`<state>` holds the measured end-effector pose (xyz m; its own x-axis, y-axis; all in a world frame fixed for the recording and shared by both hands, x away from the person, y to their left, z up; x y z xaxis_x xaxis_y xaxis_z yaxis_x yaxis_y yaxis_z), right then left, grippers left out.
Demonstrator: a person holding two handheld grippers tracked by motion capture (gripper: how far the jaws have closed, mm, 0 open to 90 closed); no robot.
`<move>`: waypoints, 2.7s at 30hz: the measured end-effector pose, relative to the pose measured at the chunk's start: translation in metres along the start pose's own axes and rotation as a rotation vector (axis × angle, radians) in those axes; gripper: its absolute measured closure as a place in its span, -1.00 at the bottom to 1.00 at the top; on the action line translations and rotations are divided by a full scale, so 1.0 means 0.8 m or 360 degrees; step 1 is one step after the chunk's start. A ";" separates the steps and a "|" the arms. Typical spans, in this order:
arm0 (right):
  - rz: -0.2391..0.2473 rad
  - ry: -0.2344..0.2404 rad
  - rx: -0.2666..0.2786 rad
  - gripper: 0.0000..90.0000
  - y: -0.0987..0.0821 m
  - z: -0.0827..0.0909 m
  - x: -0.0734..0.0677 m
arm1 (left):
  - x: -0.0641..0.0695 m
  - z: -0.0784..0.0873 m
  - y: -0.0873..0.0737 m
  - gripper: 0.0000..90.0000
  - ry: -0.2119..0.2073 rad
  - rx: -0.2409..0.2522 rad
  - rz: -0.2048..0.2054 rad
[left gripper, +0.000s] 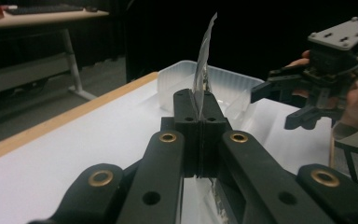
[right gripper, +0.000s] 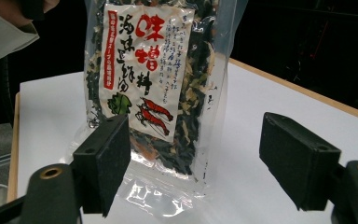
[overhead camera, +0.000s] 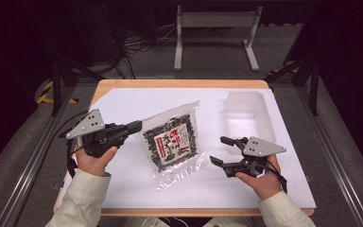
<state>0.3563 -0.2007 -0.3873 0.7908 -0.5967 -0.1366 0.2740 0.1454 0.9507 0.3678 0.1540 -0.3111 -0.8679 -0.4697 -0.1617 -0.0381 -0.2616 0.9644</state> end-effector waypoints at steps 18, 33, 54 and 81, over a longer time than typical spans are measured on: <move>-0.0020 0.0108 -0.0014 -0.50 0.032 -0.044 -0.006 | 0.020 0.014 0.031 1.00 -0.0033 0.0117 -0.0099; -0.0023 0.0398 -0.0054 -0.54 0.045 -0.090 -0.026 | 0.028 0.010 0.036 1.00 -0.0104 0.0188 -0.0128; 0.0025 0.0555 -0.0138 0.32 0.038 -0.098 -0.031 | 0.023 0.015 0.035 1.00 -0.0085 0.0232 -0.0104; 0.0060 0.0694 -0.0231 0.70 0.048 -0.079 -0.050 | 0.011 0.022 0.029 0.90 0.0007 0.0240 -0.0073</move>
<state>0.3700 -0.1215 -0.3629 0.9497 -0.2053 -0.2364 0.2895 0.2881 0.9128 0.3506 0.1582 -0.2862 -0.8613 -0.4642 -0.2067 -0.1518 -0.1532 0.9765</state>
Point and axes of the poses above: each handheld gripper's, and its own axes: z roughly backward along the jaws, y roughly out of its top, x roughly to its right, the point moved 4 cm from there along -z, roughly forward along the jaws, and after that the axes turned 11 degrees about -z, right-handed, at the moved point
